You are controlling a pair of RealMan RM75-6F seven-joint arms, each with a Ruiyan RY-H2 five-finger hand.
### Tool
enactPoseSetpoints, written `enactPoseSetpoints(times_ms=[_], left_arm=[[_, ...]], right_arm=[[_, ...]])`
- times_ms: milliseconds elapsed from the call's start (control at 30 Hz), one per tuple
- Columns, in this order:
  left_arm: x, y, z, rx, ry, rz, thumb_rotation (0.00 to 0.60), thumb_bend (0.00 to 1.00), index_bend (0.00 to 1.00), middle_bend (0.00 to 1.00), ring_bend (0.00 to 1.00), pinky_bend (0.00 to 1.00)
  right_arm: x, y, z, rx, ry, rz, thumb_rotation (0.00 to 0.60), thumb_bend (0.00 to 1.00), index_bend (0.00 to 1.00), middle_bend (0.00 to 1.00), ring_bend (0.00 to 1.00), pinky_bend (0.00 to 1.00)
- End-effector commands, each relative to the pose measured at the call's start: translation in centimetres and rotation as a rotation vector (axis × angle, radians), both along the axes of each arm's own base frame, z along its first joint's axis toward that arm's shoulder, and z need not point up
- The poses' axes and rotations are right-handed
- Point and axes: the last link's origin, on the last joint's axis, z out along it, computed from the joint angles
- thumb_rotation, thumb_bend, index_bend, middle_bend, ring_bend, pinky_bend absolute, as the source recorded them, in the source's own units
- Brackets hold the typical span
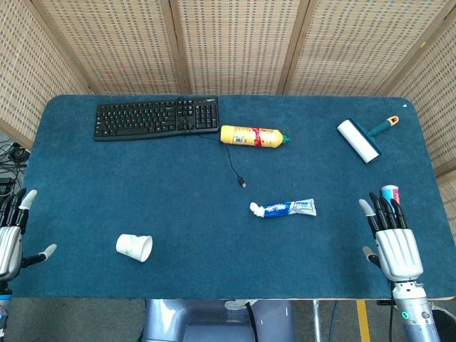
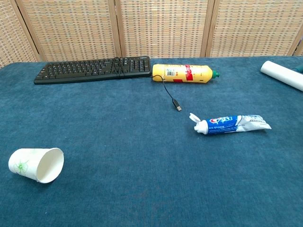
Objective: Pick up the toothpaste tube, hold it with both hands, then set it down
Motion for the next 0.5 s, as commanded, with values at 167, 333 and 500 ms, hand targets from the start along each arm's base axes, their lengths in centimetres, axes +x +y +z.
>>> enactPoseSetpoints(times_ms=[167,333,500], left_arm=[[-0.1,0.1,0.0,-0.001,-0.008,-0.009,0.6,0.0,0.0,0.0,0.0,0.0],[-0.1,0.5,-0.1,-0.003,-0.01,-0.013,0.6,0.0,0.0,0.0,0.0,0.0],[-0.2,1.1,-0.6,-0.021,-0.02,-0.003,0.6,0.0,0.0,0.0,0.0,0.0]], right_arm=[[0.1,-0.4,-0.7,0.04,-0.03,-0.005,0.6,0.0,0.0,0.0,0.0,0.0],[0.9,-2.6,-1.8,0.119,0.002,0.018,0.6,0.0,0.0,0.0,0.0,0.0],[3.6,-7.2,-3.1,0.219,0.042,0.06,0.6,0.0,0.12,0.09,0.06,0.08]])
